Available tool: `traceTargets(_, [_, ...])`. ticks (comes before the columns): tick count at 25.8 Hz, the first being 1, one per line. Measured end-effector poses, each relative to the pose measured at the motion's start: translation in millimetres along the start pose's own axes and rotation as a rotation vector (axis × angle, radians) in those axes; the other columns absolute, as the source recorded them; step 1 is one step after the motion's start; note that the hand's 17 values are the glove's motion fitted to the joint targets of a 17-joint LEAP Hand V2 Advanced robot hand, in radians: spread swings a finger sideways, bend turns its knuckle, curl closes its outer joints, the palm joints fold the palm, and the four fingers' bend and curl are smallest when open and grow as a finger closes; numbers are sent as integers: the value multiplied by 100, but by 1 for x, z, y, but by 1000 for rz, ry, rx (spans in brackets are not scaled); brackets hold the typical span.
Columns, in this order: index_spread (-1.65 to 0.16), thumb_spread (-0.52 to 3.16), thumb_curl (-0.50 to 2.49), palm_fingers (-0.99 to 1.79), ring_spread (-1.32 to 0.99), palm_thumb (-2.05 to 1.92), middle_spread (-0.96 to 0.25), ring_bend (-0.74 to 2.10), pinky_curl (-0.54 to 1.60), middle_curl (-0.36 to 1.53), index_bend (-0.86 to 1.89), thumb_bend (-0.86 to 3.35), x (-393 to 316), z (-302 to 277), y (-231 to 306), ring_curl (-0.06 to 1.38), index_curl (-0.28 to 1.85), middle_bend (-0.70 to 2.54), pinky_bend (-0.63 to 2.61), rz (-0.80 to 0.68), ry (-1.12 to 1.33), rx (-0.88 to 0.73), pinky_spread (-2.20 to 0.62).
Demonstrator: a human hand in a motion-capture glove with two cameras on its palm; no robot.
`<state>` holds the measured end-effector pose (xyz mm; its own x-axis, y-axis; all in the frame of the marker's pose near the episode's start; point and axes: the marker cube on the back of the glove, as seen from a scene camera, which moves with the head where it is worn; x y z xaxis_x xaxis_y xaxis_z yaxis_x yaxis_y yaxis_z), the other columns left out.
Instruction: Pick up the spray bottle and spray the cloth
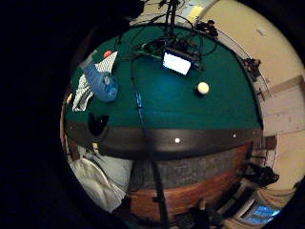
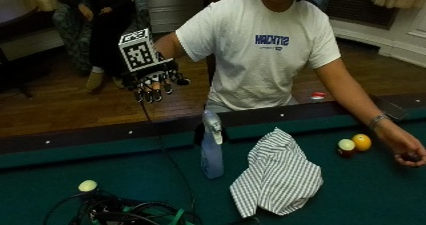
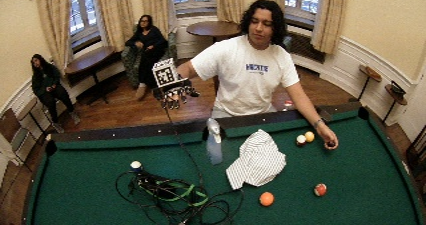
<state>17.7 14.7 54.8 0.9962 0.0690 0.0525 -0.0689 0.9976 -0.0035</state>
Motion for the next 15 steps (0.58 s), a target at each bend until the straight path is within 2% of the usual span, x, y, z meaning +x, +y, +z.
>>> traceTargets(9, [-44, 102, 23, 24, -10, 27, -11, 33, 29, 27, 14, -2, 10, 34, 18, 22, 20, 21, 42, 32, -38, -56, 21])
traceTargets(15, [-44, 103, 25, 25, -10, 29, -11, 32, 30, 28, 14, -1, 7, 58, 22, 23, 21, 21, 43, 38, -176, -73, 21])
